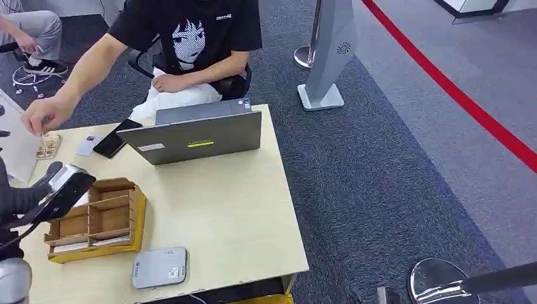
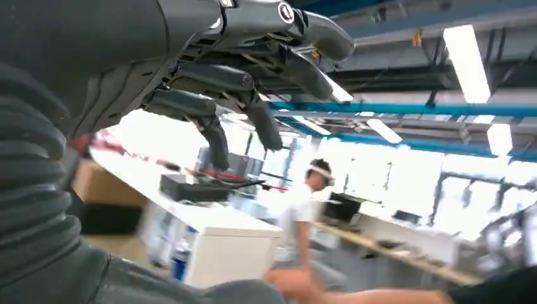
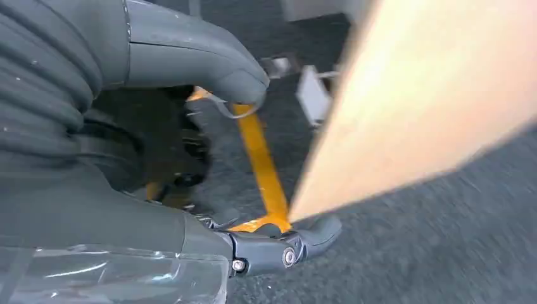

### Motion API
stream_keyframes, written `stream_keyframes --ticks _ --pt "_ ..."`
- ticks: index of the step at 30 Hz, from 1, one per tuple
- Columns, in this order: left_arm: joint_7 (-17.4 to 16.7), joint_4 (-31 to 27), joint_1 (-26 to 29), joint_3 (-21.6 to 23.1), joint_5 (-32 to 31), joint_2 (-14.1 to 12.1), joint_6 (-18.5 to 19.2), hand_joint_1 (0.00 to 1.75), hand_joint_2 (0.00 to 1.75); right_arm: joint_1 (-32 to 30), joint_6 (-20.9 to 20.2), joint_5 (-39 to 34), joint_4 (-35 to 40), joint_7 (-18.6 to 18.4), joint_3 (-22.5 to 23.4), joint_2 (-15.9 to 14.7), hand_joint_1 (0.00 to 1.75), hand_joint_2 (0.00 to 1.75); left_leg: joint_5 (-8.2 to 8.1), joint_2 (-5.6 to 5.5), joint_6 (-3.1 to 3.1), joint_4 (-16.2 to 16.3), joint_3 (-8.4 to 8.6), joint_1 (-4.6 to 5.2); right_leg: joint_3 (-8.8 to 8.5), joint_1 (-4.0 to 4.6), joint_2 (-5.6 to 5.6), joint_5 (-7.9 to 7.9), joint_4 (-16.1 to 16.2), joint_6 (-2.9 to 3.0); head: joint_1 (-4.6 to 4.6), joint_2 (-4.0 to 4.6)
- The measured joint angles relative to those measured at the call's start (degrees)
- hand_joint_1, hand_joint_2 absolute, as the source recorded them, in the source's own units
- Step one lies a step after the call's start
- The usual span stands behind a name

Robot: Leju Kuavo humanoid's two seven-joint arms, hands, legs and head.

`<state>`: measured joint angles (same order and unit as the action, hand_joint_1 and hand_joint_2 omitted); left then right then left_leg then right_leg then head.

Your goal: Pass the card to the sensor for recognition and then transmit it.

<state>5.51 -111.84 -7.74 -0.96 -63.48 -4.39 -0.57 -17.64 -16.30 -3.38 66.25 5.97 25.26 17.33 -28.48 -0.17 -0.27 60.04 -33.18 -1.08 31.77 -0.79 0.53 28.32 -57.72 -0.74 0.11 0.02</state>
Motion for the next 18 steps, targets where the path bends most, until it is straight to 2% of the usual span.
stream_keyframes --ticks 2,5,8,10,11,13,14,15,16,17,18 --pt "0.80 -5.52 3.82 -0.20 2.22 1.94 -0.67 0.00 1.75 -1.36 0.93 -2.59 1.72 -0.59 -1.13 0.00 0.00 1.75 -0.03 -0.01 -0.05 0.00 -0.02 0.02 0.04 -0.01 -0.02 0.04 0.02 -0.05 0.02 0.00" --pt "1.22 -10.12 6.64 -0.66 3.27 3.60 -0.83 0.00 1.75 -2.34 1.35 -3.49 3.26 -1.07 -1.97 0.00 0.00 1.75 -0.04 -0.08 -0.05 0.00 -0.04 0.02 0.03 -0.02 -0.09 0.06 0.03 -0.07 0.00 0.00" --pt "3.67 -14.02 10.11 -2.19 9.66 6.05 -3.43 0.00 1.75 -3.11 2.10 -6.40 4.63 -1.16 -2.93 0.00 0.00 1.75 -0.06 0.02 -0.03 -0.02 -0.03 0.01 -0.01 -0.01 0.00 0.06 0.01 -0.07 0.02 0.00" --pt "7.72 -18.08 15.36 -4.36 18.83 8.79 -5.55 0.00 1.75 -4.49 3.28 -10.07 5.94 -1.16 -3.61 0.00 0.00 1.75 -0.12 0.11 -0.03 -0.02 -0.01 0.02 -0.02 -0.01 0.08 0.11 0.01 -0.05 0.02 0.00" --pt "10.85 -19.74 18.17 -6.53 24.76 10.71 -6.09 0.00 1.75 -5.44 3.98 -11.78 6.86 -1.16 -4.13 0.00 0.00 1.75 -0.16 0.12 0.00 -0.02 0.00 0.02 -0.01 -0.01 0.10 0.14 0.01 -0.05 0.04 0.00" --pt "17.45 -21.77 22.89 -13.98 38.13 15.39 -9.73 0.00 1.75 -7.51 5.75 -14.42 9.18 -1.33 -5.44 0.00 0.00 1.75 -0.22 0.08 -0.06 -0.02 -0.02 0.02 0.01 -0.02 0.07 0.21 0.02 -0.08 -0.02 0.00" --pt "18.03 -21.77 25.08 -17.53 43.62 16.94 -12.14 0.00 1.75 -8.31 6.73 -15.32 10.23 -1.33 -6.17 0.00 0.00 1.75 -0.29 0.09 -0.06 -0.02 0.02 0.03 0.00 -0.02 0.07 0.27 0.02 -0.08 -0.04 0.00" --pt "17.15 -21.61 27.43 -21.30 48.16 18.05 -14.41 0.00 1.75 -9.17 7.65 -16.15 11.28 -1.31 -6.93 0.00 0.00 1.75 -0.37 0.11 -0.04 -0.02 0.11 0.03 -0.01 -0.02 0.09 0.31 0.02 -0.05 -0.02 0.00" --pt "15.22 -20.43 29.10 -24.57 51.14 19.18 -16.50 0.17 1.75 -9.92 8.58 -17.08 12.58 -1.29 -7.82 0.00 0.00 1.75 -0.39 0.11 -0.05 -0.02 0.14 0.03 0.02 -0.03 0.09 0.37 0.05 -0.11 0.02 0.00" --pt "12.63 -17.81 29.88 -27.02 54.30 20.08 -18.80 0.42 1.75 -10.53 8.98 -17.41 13.46 -1.35 -8.30 0.00 0.00 1.75 -0.40 0.06 -0.08 -0.03 0.14 0.06 0.02 -0.06 0.05 0.45 0.05 -0.18 0.00 0.00" --pt "8.40 -13.71 30.15 -29.58 58.69 21.00 -21.97 1.75 1.75 -10.82 8.89 -17.48 14.34 -1.88 -8.61 0.00 0.00 1.75 -0.41 -0.09 -0.08 -0.04 0.15 0.08 -0.04 -0.08 -0.09 0.54 0.05 -0.11 0.00 0.00"
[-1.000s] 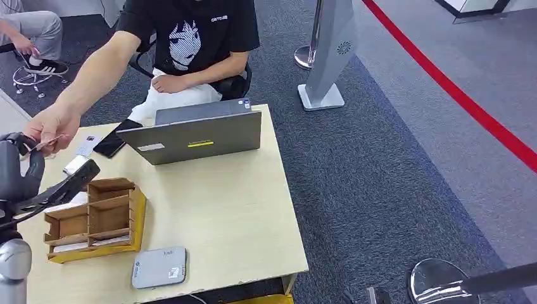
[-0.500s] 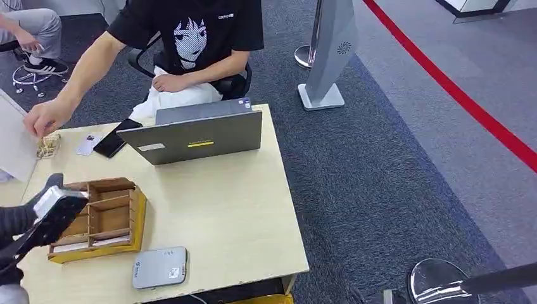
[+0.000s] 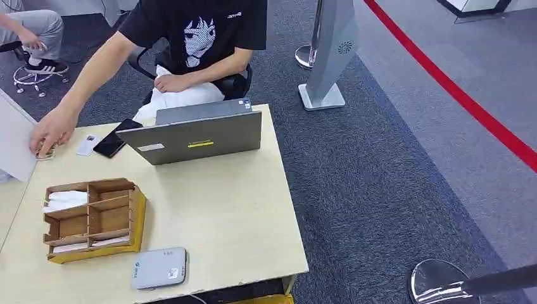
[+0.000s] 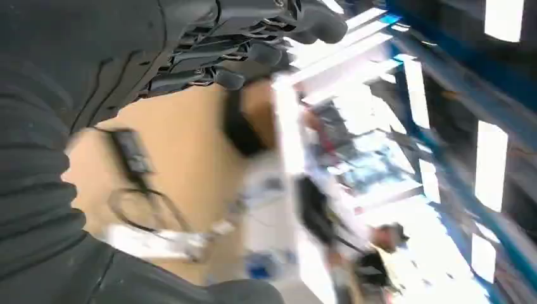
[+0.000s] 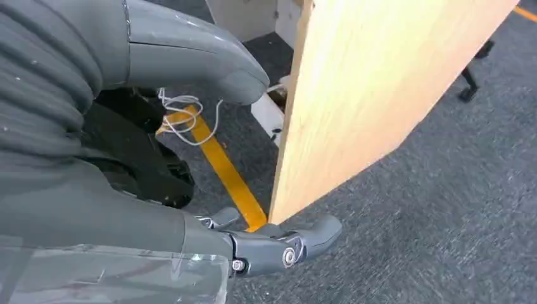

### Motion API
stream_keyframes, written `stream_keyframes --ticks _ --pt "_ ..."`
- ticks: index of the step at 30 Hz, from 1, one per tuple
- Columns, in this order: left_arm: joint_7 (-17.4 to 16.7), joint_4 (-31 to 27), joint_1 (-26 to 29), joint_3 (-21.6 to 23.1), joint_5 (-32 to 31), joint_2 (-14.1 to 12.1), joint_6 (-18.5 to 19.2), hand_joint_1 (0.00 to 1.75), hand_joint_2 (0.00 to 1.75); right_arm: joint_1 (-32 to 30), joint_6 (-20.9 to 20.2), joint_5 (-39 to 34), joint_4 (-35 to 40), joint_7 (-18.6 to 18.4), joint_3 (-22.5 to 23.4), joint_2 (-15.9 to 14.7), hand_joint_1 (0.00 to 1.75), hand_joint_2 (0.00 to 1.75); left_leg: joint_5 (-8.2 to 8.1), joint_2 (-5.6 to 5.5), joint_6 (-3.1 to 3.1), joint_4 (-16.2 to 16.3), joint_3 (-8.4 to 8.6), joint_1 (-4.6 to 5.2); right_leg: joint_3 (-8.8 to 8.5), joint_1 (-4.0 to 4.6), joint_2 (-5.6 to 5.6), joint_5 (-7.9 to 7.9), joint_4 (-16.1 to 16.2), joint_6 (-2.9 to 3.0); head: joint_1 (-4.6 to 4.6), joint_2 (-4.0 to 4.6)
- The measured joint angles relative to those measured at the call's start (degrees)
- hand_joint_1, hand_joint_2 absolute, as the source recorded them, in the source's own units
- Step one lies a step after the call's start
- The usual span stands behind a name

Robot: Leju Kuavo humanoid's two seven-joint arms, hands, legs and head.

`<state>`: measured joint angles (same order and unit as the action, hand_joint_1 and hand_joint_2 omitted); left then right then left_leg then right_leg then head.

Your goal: Pass the card to the sensor for recognition and then transmit it.

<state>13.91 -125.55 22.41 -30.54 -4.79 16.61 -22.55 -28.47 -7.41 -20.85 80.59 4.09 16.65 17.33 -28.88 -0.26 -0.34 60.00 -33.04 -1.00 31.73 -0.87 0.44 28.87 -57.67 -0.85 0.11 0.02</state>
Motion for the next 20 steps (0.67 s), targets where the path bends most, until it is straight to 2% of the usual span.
stream_keyframes --ticks 1,2,3,4,7,9,11,12,13,14,15,16,17,18,19,20 --pt "-3.89 3.52 0.28 -1.83 4.30 0.63 -3.13 1.75 1.75 0.13 -0.76 0.89 0.35 -0.63 0.00 0.00 0.03 1.75 -0.05 0.03 0.03 0.00 0.01 -0.01 -0.04 0.00 0.01 0.00 0.00 0.02 0.00 0.00" --pt "-7.96 7.44 0.43 -3.10 9.94 1.25 -7.66 1.75 1.75 0.51 -2.48 2.50 0.37 -1.20 0.22 0.00 1.75 1.75 -0.10 0.08 0.10 -0.02 0.13 -0.03 -0.07 0.02 0.09 -0.02 0.00 0.05 0.00 0.00" --pt "-11.16 12.64 0.20 -4.10 16.49 1.90 -13.03 1.75 1.75 1.12 -5.04 4.62 0.13 -1.64 0.90 0.00 1.75 1.75 -0.11 0.23 0.10 -0.04 0.21 -0.01 -0.11 0.00 0.19 -0.04 0.00 0.07 0.07 0.00" --pt "-11.66 17.08 0.00 -4.80 21.01 2.27 -15.87 1.75 1.75 1.79 -7.11 6.26 -0.33 -1.66 1.60 0.00 1.75 1.75 -0.10 0.27 0.10 -0.04 0.25 -0.02 -0.15 0.01 0.21 -0.04 0.00 0.07 0.31 0.00" --pt "-12.51 32.09 -2.61 -7.65 24.88 3.67 -16.95 1.75 1.75 4.26 -11.08 8.98 -2.63 -0.59 4.40 0.00 1.75 1.75 0.00 0.01 -0.07 -0.03 0.28 -0.01 -0.34 0.00 -0.03 -0.05 0.01 0.00 0.04 0.00" --pt "-13.20 38.52 -3.72 -9.65 24.82 3.95 -17.04 1.75 1.75 4.96 -11.67 9.07 -3.43 -0.18 5.22 0.00 1.75 1.75 -0.02 0.03 -0.10 -0.01 0.33 0.06 -0.39 -0.05 -0.03 -0.08 0.04 -0.03 0.00 0.00" --pt "-16.23 43.69 -4.82 -10.61 23.05 4.19 -17.04 1.75 1.75 5.09 -12.20 8.72 -3.94 0.31 5.81 0.00 1.75 1.75 -0.01 0.01 -0.11 -0.01 0.32 0.17 -0.39 -0.14 -0.04 -0.12 0.04 -0.11 0.06 0.00" --pt "-19.17 45.96 -5.14 -10.75 20.91 4.22 -17.04 1.75 1.75 5.15 -12.26 8.19 -4.07 0.35 5.97 0.00 1.75 1.75 -0.03 0.01 -0.14 -0.01 0.33 0.18 -0.40 -0.16 -0.04 -0.12 0.04 -0.12 0.04 0.00" --pt "-23.76 47.77 -5.20 -10.55 17.87 4.41 -16.88 1.75 1.75 5.23 -12.17 7.43 -4.20 0.37 6.10 0.00 1.75 1.75 -0.05 0.03 -0.16 -0.01 0.34 0.19 -0.40 -0.16 -0.03 -0.12 0.04 -0.12 0.07 0.00" --pt "-29.59 48.68 -4.63 -9.38 14.39 4.67 -16.15 1.75 1.75 5.25 -11.87 6.58 -4.22 0.13 6.23 0.00 1.75 1.75 -0.06 0.05 -0.18 -0.01 0.36 0.19 -0.41 -0.16 0.02 -0.12 0.04 -0.12 0.04 0.00" --pt "-34.01 49.06 -3.63 -7.59 11.86 4.85 -15.11 1.75 1.75 5.20 -11.74 6.03 -4.22 -0.26 6.34 0.00 1.75 1.75 -0.07 0.07 -0.20 -0.01 0.37 0.22 -0.40 -0.19 0.05 -0.12 0.04 -0.13 0.07 0.00" --pt "-37.04 49.60 -2.91 -5.36 10.22 4.98 -14.22 1.75 1.75 5.14 -11.56 5.77 -4.22 -0.61 6.45 0.00 1.75 1.75 -0.08 0.07 -0.21 -0.01 0.35 0.24 -0.38 -0.22 0.05 -0.11 0.04 -0.15 0.05 0.00" --pt "-38.06 50.15 -2.53 -3.81 9.60 5.02 -13.89 1.75 1.75 5.14 -11.47 5.77 -4.22 -0.90 6.49 0.00 0.00 1.75 -0.08 0.06 -0.22 -0.01 0.34 0.25 -0.38 -0.22 0.03 -0.11 0.04 -0.16 0.04 0.00" --pt "-38.52 50.63 -2.28 -2.48 9.38 5.16 -13.63 0.00 1.75 5.18 -11.43 5.77 -4.22 -0.98 6.49 0.00 0.00 1.75 -0.09 0.04 -0.22 -0.01 0.33 0.25 -0.38 -0.22 0.01 -0.11 0.04 -0.16 0.02 0.00" --pt "-39.15 51.02 -2.03 -1.45 8.97 5.29 -13.07 0.00 1.75 5.22 -11.41 5.81 -4.22 -1.00 6.54 0.00 0.00 1.75 -0.09 0.05 -0.23 -0.01 0.34 0.25 -0.39 -0.22 0.01 -0.11 0.04 -0.16 0.04 0.00" --pt "-40.51 51.22 -1.66 -0.69 7.89 5.33 -10.82 0.00 1.75 5.23 -11.36 6.12 -4.22 -1.16 6.62 0.00 0.00 1.75 -0.10 0.06 -0.24 -0.01 0.33 0.26 -0.40 -0.22 0.02 -0.11 0.04 -0.16 0.02 0.00"
